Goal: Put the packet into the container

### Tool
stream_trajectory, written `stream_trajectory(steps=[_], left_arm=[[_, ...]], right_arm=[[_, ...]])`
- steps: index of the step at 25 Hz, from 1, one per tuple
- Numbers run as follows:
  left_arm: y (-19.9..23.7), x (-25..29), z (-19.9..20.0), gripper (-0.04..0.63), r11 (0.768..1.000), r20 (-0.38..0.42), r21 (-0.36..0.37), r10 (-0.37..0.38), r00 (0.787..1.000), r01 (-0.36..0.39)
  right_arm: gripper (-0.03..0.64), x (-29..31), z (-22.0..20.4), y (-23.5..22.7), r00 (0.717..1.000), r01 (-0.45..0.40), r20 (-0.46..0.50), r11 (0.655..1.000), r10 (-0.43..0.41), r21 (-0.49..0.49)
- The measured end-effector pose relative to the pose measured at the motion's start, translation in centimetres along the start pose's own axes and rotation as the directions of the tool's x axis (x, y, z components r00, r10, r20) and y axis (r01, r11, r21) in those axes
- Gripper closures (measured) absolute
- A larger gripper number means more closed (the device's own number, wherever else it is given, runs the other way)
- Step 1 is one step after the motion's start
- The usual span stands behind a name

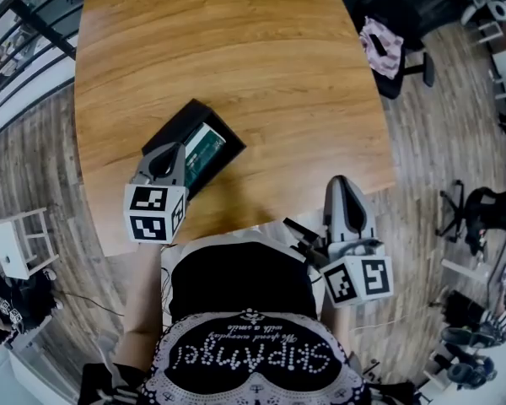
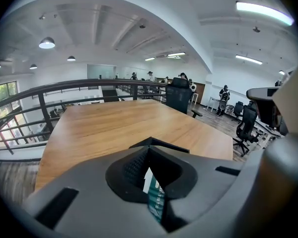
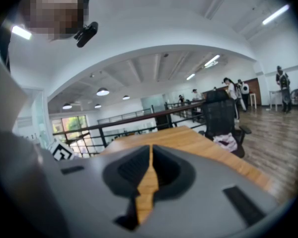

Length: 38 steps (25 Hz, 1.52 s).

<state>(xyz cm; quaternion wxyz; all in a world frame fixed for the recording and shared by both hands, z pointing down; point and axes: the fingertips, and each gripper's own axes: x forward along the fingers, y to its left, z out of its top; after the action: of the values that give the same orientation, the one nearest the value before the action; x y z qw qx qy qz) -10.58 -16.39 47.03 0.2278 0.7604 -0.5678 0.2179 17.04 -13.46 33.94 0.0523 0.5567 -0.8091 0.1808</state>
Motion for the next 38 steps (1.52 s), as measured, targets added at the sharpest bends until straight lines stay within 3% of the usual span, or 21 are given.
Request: stream_trajectory(steps=[9,16,21,31,38], left_arm=[[0.7,-1.8,1.9,0.567,0.996,0.089,-0.021,0.092,0.992,-0.09],[0.4,-4.3,4.4,0.568,0.985,0.205,-0.057,0.169,0.964,-0.161],[-1.6,-6.7,6.4,0.567,0.974,0.294,-0.096,0.226,0.929,-0.207],[-1.3,-12.1,8.1,0.568,0.952,0.448,-0.134,0.305,0.841,-0.274],[-1.0,-14.7,7.3,0.568,0.938,0.476,-0.163,0.347,0.808,-0.307]], right_arm=[[0.577,0.2,0.6,-1.5,1.0,-0.02,0.006,1.0,0.02,-0.016],[0.577,0.4,0.9,-2.0,0.997,-0.074,0.008,0.997,0.074,-0.033],[0.577,-0.4,1.4,-3.4,0.992,-0.127,0.009,0.991,0.127,-0.043],[0.577,0.9,0.9,-1.4,0.977,-0.212,0.002,0.974,0.213,-0.082],[0.577,1.7,0.7,0.0,0.968,-0.248,0.011,0.964,0.25,-0.099]])
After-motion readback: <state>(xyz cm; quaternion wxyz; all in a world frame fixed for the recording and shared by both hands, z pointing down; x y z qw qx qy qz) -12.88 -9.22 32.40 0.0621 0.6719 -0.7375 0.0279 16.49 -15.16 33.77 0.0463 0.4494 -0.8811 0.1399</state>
